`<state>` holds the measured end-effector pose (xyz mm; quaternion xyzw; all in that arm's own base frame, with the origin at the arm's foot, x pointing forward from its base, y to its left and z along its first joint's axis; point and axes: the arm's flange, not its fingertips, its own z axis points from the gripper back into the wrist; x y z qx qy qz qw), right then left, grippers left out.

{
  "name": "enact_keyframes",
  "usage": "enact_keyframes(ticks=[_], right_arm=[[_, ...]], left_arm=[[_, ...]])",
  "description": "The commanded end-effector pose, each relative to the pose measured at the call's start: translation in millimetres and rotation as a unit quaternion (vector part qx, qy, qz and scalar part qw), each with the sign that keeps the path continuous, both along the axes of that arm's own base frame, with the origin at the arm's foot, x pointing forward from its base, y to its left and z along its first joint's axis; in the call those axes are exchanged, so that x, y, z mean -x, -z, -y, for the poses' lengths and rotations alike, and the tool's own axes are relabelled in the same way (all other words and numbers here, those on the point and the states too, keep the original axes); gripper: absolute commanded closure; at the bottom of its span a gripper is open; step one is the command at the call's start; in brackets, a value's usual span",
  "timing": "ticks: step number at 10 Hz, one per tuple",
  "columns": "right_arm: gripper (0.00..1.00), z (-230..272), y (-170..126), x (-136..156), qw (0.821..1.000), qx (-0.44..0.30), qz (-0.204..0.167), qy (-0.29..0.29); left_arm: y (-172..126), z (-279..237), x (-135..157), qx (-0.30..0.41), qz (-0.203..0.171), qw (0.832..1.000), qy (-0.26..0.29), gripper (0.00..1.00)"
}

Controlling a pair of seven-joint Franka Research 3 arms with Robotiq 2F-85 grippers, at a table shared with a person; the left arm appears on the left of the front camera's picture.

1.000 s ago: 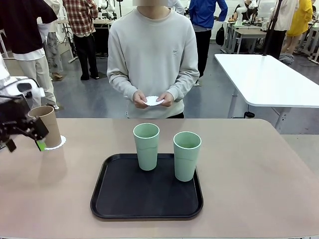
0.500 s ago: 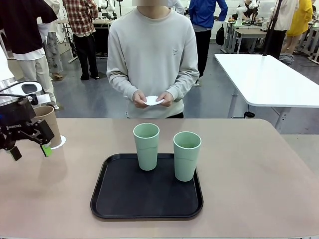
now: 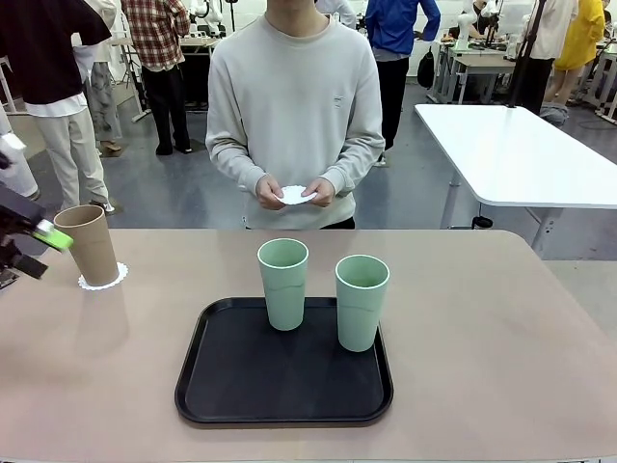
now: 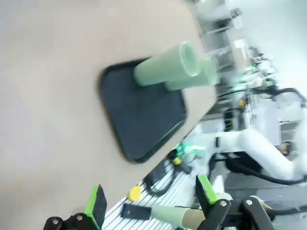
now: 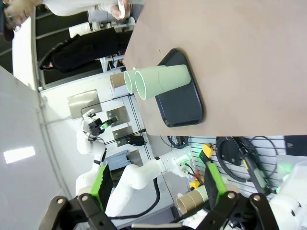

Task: Place coasters on the table and set cups on them.
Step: Take one Reusable plastic cup from the Flat Tray and place it on a coaster set by the human.

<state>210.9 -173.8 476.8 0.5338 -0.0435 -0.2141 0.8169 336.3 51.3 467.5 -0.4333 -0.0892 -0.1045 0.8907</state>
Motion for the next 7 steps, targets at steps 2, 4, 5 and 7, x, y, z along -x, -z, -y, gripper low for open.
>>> enact_keyframes(ticks=[2, 4, 5, 7], right_arm=[[0.00, 0, 0, 1, 1.000, -0.004, 0.006, -0.002], [0.00, 0, 0, 1, 1.000, -0.004, 0.006, -0.002], [0.00, 0, 0, 1, 1.000, -0.004, 0.006, -0.002], [0.00, 0, 0, 1, 1.000, -0.004, 0.006, -0.002]], left_arm=[[20, -92, -2, 0.290, -0.005, 0.955, 0.055, 0.00], [34, -143, 5, 0.354, -0.019, 0.934, 0.047, 0.00], [40, -162, 7, 0.367, -0.025, 0.929, 0.040, 0.00], [49, -186, 6, 0.358, -0.059, 0.932, 0.023, 0.00]])
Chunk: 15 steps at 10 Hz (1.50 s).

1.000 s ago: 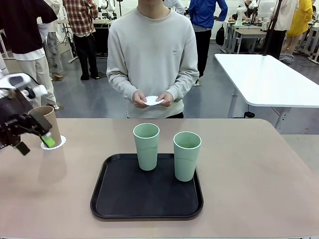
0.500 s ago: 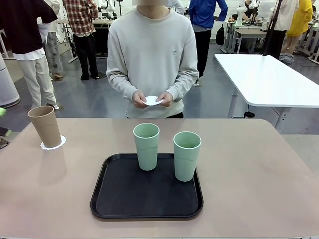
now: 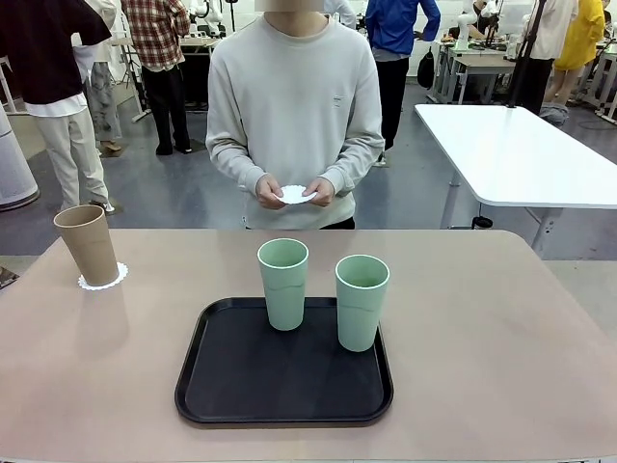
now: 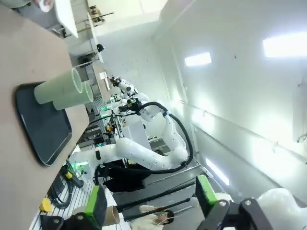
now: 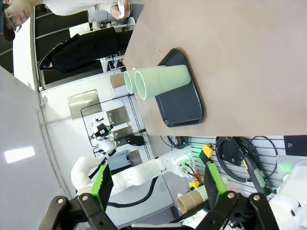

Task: Place coasters on the table and set cups on them.
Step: Take one Reusable plastic cup from the Flat Tray and place it on a coaster set by the human.

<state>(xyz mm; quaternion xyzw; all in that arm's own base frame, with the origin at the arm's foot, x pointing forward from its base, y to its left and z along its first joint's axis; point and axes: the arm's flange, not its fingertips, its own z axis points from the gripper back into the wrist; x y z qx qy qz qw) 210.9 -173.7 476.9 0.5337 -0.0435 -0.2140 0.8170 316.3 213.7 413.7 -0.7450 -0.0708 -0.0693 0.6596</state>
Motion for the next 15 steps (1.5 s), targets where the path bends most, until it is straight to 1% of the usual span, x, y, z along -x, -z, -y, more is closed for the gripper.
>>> enact_keyframes(ticks=[1, 2, 4, 5, 6, 11, 12, 15], right_arm=[[0.00, 0, 0, 1, 1.000, -0.005, 0.006, -0.002], [0.00, 0, 0, 1, 1.000, -0.005, 0.006, -0.002], [0.00, 0, 0, 1, 1.000, -0.005, 0.006, -0.002], [0.00, 0, 0, 1, 1.000, -0.005, 0.006, -0.002], [0.00, 0, 0, 1, 1.000, -0.005, 0.006, -0.002], [0.00, 0, 0, 1, 1.000, -0.005, 0.006, -0.002], [0.00, 0, 0, 1, 1.000, -0.005, 0.006, -0.002], [0.00, 0, 0, 1, 1.000, -0.005, 0.006, -0.002]], left_arm=[[-2, -27, -18, -0.042, -0.038, 0.998, -0.007, 0.00], [1, -27, -22, -0.072, -0.058, 0.996, -0.021, 0.00], [0, -23, -27, -0.110, -0.071, 0.991, -0.039, 0.00], [1, -23, -28, -0.132, -0.079, 0.986, -0.058, 0.00], [0, -24, -29, -0.139, -0.082, 0.985, -0.065, 0.00], [0, -25, -27, -0.172, -0.087, 0.976, -0.098, 0.00], [3, -31, -34, -0.151, -0.074, 0.982, -0.083, 0.00], [3, -31, -34, -0.151, -0.074, 0.982, -0.083, 0.00]])
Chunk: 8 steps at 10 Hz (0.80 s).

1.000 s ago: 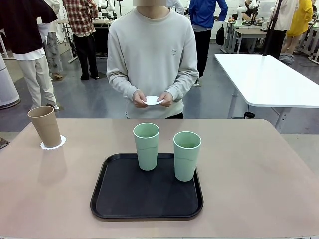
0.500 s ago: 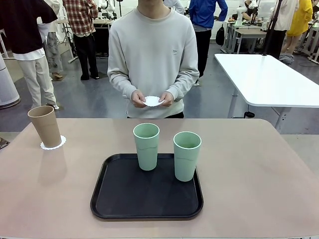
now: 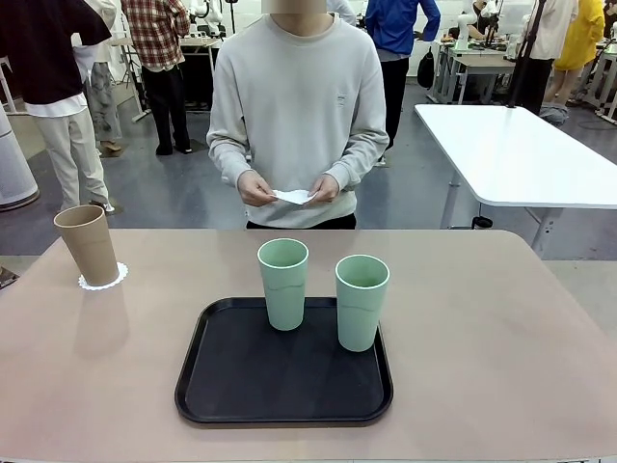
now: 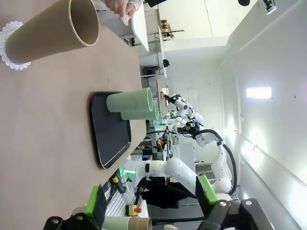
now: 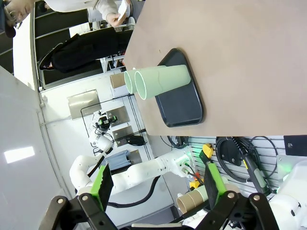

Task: Place coasters on the table and set cups on them.
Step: Take one Reusable plastic cup from the Flat Tray and place it on a coaster set by the human.

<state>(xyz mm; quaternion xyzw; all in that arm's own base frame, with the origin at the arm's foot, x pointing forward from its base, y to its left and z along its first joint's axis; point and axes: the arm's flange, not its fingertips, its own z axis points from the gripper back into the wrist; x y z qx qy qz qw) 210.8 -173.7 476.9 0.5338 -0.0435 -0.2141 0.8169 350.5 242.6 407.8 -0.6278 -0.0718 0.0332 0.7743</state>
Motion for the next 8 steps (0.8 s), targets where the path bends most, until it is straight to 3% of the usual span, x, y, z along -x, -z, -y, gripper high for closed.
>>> enact_keyframes(ticks=[1, 8], right_arm=[[0.00, -0.1, 0.3, 0.6, 1.000, -0.004, 0.006, -0.002], [0.00, -0.1, 0.3, 0.6, 1.000, -0.004, 0.006, -0.002]], left_arm=[[-2.4, -2.2, 0.6, 0.005, 0.002, 1.000, 0.002, 0.00], [-2.4, -2.2, 0.6, 0.005, 0.002, 1.000, 0.002, 0.00]])
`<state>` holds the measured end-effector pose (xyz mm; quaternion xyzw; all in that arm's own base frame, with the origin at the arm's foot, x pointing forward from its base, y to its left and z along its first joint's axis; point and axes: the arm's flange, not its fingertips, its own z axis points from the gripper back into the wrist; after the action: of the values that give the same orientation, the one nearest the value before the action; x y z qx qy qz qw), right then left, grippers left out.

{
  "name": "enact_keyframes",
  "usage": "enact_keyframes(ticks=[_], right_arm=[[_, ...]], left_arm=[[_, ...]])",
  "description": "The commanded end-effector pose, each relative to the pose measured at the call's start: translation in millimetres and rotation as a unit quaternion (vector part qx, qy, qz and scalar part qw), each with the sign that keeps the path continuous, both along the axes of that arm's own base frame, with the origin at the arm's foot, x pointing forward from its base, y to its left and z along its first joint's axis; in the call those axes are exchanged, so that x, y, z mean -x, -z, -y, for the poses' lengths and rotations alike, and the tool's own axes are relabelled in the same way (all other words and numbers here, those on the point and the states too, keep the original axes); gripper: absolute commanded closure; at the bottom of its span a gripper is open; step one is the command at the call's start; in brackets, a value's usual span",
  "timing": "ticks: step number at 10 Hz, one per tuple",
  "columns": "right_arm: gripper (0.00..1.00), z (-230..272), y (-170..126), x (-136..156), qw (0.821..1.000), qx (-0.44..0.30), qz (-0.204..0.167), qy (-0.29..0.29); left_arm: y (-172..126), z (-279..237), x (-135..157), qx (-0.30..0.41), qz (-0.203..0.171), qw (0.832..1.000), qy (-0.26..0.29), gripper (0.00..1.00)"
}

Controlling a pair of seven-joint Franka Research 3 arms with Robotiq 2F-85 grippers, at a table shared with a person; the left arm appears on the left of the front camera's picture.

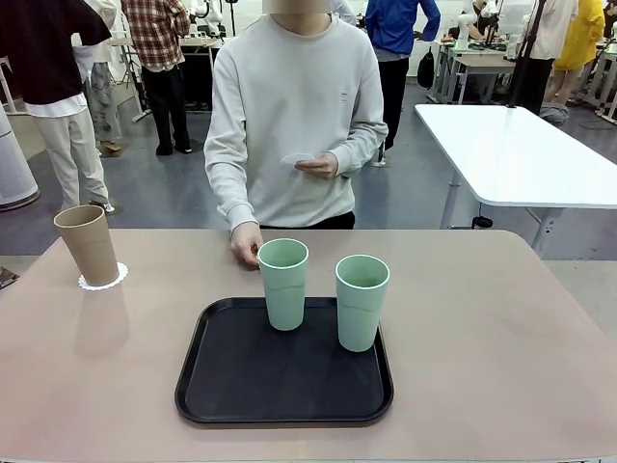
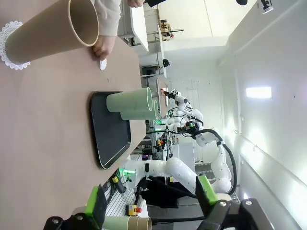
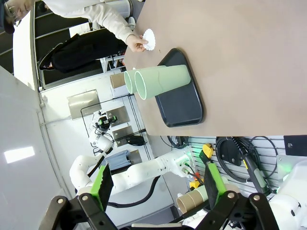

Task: Place coasters on the table and set cups on them.
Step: Take one Reusable plastic cup from the Flat Tray and place it on a coaster set by the human.

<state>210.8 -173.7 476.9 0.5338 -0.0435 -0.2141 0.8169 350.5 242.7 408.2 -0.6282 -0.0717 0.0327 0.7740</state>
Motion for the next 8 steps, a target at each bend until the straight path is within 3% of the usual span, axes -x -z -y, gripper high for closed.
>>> enact_keyframes(ticks=[1, 8], right_arm=[[0.00, -0.1, 0.3, 0.6, 1.000, -0.004, 0.006, -0.002], [0.00, -0.1, 0.3, 0.6, 1.000, -0.004, 0.006, -0.002]], left_arm=[[-2.1, -2.1, 0.6, 0.004, 0.002, 1.000, 0.001, 0.00], [-2.1, -2.1, 0.6, 0.004, 0.002, 1.000, 0.001, 0.00]])
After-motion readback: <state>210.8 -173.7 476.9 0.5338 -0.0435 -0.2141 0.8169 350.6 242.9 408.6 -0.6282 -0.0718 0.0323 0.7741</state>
